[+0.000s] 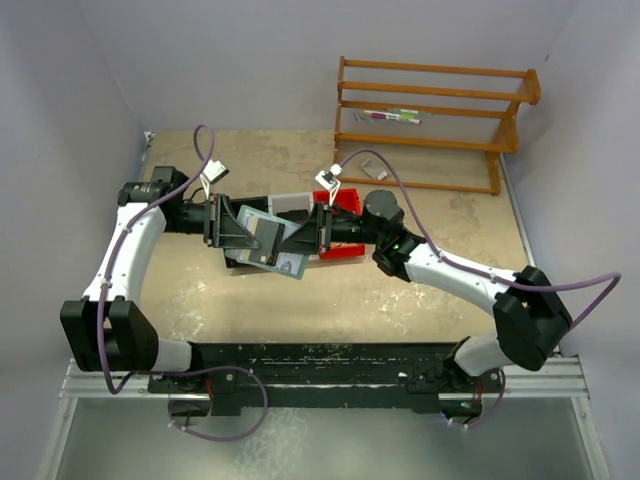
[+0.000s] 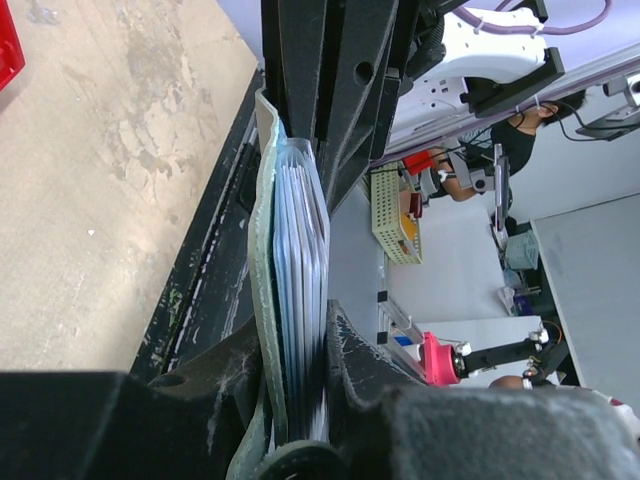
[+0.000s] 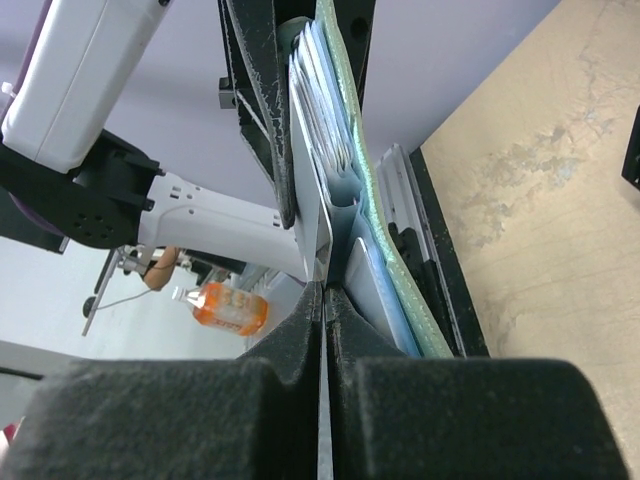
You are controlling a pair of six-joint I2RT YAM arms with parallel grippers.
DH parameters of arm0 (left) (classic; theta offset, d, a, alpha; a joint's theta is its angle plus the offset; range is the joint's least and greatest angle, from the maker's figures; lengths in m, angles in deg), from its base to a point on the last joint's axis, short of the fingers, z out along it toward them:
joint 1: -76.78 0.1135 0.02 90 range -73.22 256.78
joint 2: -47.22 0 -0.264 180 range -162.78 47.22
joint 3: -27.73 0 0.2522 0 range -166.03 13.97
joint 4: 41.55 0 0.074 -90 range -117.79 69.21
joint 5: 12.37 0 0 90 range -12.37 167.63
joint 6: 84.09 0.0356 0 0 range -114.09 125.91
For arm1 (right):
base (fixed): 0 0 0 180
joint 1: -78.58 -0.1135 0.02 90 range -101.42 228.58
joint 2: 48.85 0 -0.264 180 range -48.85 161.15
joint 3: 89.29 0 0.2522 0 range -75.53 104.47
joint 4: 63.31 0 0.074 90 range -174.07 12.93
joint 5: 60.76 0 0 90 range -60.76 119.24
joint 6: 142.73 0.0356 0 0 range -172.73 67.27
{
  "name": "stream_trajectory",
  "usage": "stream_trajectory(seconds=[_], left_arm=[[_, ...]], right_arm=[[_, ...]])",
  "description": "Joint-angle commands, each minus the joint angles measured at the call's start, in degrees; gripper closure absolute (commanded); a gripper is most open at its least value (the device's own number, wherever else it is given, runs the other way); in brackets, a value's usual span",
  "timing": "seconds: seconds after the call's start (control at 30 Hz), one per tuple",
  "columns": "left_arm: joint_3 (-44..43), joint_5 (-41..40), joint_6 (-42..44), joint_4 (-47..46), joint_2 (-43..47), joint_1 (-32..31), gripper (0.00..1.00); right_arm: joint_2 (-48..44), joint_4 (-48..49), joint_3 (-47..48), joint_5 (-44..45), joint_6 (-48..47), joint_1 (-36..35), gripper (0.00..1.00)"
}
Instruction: Take the credit cards out of the card holder
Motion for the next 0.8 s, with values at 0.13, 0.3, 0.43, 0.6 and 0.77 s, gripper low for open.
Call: stream_trajectory(seconds=[0.13,0.3,0.43,0.6,0.77], left_arm=[[-1.8,6.3,-0.3,-1.0,2.9,0.1,0.8],[-1.6,5.6,-0.9,-1.8,3.0,0.1,0.83],[-1.9,5.0,-1.6,-2.2,3.2,0.1,0.83],[-1.8,4.9,-2.1,-2.4,3.6,0.1,0.83],[-2.7,3.6,-2.3,-2.5,3.8,0.4,0.83]], right_arm=[[-1.6,-0.4,0.8,-1.2,-2.2,0.1,0.96],[-0.2,4.0,1.7,0.1,0.3,0.1,0.63],[2.1,7.4,2.9,0.5,2.5,0.0,0.67],[2.4,6.6,2.1,-0.3,2.8,0.0,0.92],[-0.4,4.6,0.0,-1.3,1.9,0.9,1.0]])
